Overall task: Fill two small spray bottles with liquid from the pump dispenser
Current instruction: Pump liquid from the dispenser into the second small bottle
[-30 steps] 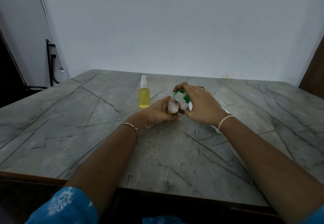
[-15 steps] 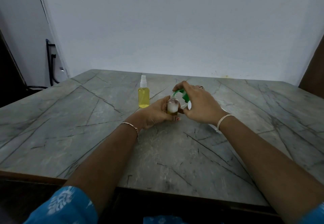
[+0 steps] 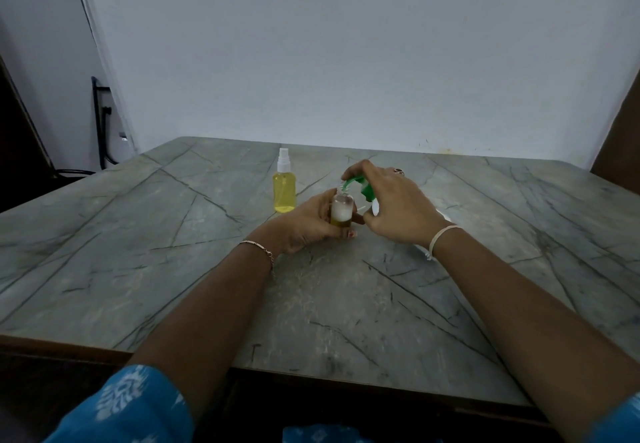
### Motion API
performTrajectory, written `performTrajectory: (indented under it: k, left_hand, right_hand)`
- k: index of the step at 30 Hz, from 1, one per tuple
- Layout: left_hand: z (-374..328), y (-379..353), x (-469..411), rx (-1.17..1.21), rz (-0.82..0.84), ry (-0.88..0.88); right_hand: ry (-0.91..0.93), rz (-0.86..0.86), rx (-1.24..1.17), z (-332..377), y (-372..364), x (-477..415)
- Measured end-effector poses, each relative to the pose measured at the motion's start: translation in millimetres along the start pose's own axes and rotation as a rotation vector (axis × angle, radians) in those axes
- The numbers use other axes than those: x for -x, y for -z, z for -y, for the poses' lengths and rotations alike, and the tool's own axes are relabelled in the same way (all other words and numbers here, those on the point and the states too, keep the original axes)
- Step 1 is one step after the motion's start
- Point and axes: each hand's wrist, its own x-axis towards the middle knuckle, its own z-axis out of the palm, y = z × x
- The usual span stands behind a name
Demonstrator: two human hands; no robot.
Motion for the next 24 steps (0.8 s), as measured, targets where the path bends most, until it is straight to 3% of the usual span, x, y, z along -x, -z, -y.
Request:
performTrajectory:
  k: [24]
  left_hand:
    - [2.7,1.8,-2.8,-0.016,-0.026,0.035]
  right_hand:
    - [-0.013,-0.032,0.123,-1.9,-2.1,4.0]
